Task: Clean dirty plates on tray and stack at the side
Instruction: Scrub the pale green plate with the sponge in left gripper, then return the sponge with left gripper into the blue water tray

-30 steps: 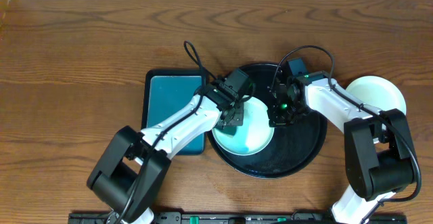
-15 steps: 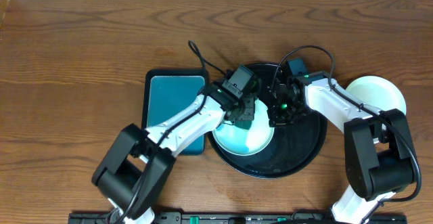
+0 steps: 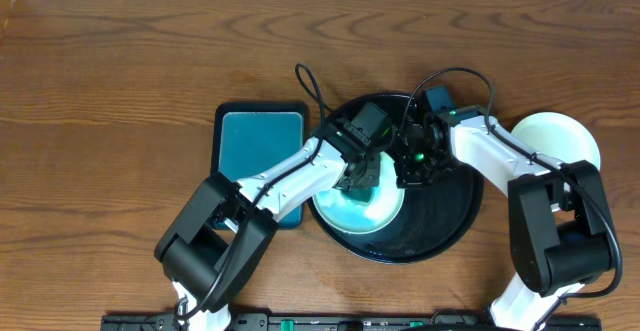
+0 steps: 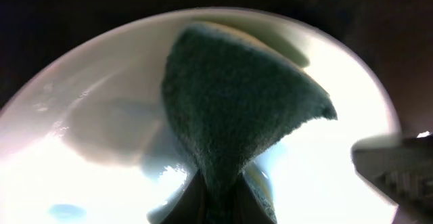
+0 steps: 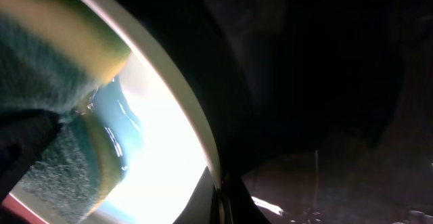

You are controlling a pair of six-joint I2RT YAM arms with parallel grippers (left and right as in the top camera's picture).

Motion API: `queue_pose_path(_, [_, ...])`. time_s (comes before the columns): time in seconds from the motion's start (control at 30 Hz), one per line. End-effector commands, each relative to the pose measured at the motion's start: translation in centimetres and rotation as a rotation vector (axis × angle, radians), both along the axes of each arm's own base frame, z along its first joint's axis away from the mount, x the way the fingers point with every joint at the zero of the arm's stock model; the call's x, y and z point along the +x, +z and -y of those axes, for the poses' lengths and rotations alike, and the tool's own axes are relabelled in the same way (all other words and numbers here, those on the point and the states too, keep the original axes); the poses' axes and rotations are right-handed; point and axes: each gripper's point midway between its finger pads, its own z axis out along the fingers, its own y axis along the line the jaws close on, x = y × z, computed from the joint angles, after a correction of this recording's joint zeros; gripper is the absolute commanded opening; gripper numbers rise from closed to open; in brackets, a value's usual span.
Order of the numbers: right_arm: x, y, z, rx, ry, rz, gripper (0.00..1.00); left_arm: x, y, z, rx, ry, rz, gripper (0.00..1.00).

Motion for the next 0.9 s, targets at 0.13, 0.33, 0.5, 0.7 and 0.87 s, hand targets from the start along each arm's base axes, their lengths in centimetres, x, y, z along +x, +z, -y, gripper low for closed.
queue_pose_path(0.13, [-0.7, -1.0, 0.6, -0.034, 0.003, -0.028, 0.01, -0.9, -1.7, -7.0, 0.206, 0.066, -0.125, 0.07])
queue_pose_path(0.33, [-0.7, -1.0, 0.6, -0.034, 0.002, -0.028, 0.01, 0.3, 2.8, -7.0, 0.136, 0.055, -0.043, 0.08])
queue_pose_path(0.5, [-0.4, -1.2, 1.1, -0.070, -0.026, -0.019, 0.01, 0.8, 7.4, -6.7, 0.055, 0.057, 0.065, 0.07])
queue_pose_path(0.7, [1.2, -1.3, 1.1, -0.083, -0.086, 0.033, 0.01, 2.0, 11.8, -8.5, -0.014, 0.117, 0.170, 0.08])
queue_pose_path(0.87, [1.8, -1.3, 1.0, -0.079, -0.118, 0.044, 0.01, 2.9, 11.9, -11.5, 0.003, 0.197, 0.159, 0.07])
